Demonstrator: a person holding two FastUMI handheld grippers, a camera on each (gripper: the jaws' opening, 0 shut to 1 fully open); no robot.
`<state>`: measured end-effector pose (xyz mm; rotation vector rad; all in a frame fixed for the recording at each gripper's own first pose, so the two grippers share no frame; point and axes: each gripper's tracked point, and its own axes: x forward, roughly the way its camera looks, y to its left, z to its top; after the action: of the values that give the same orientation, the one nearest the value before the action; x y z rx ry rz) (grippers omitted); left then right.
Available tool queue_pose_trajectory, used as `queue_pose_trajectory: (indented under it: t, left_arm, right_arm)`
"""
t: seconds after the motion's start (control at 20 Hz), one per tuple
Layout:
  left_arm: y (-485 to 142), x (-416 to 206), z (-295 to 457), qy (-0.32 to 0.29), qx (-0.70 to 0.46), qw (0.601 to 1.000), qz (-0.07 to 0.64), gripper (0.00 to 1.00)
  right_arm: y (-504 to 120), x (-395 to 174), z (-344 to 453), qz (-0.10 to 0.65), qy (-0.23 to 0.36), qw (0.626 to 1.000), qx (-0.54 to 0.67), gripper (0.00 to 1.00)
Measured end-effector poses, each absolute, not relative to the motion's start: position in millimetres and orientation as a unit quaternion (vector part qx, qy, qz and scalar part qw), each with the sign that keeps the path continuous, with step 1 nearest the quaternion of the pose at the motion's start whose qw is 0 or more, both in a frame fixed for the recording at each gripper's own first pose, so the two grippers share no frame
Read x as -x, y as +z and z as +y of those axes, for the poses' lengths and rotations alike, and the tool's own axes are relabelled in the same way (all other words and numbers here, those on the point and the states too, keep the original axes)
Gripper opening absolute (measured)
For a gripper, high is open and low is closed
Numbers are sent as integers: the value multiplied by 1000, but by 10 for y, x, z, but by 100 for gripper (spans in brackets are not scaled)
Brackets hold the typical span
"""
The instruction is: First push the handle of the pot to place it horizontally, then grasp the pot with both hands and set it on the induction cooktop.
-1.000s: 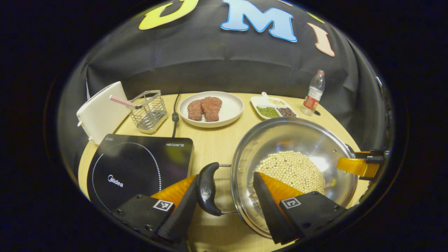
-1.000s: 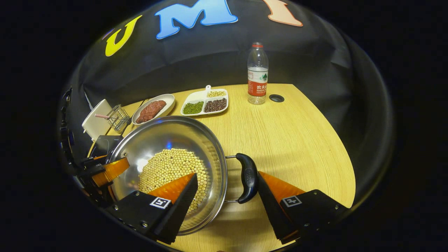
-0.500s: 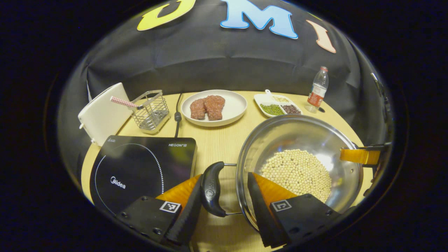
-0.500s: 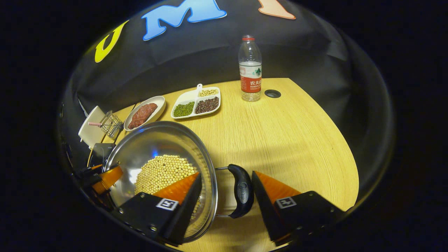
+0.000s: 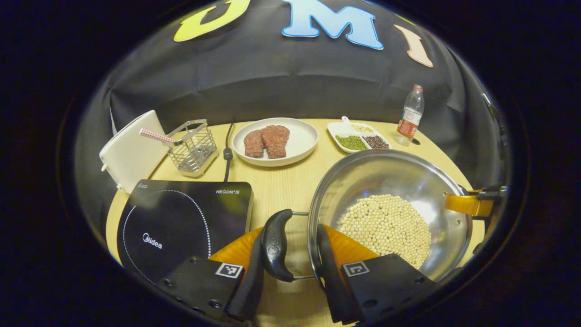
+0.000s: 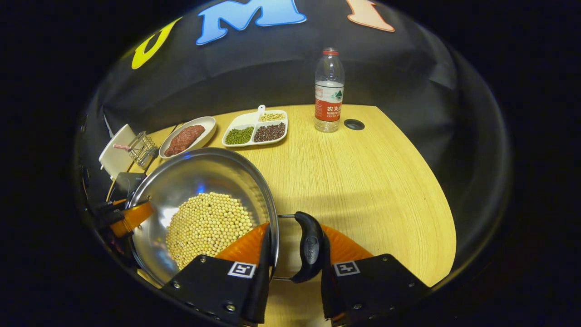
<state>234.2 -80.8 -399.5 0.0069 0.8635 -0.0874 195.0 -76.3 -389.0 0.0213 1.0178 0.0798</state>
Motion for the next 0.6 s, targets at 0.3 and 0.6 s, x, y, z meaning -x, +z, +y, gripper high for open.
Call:
queue_pose_trajectory:
  t: [0.3, 0.6]
  left_arm:
    - [-3685, -2201, -886, -37, 4, 914, 403, 69]
    - [-3388, -1938, -871, -22, 1, 918, 395, 65]
  right_arm:
    - [-3625, -1856, -847, 471, 43, 881, -10, 48]
    - [-3386, -1699, -858, 463, 57, 884, -10, 47]
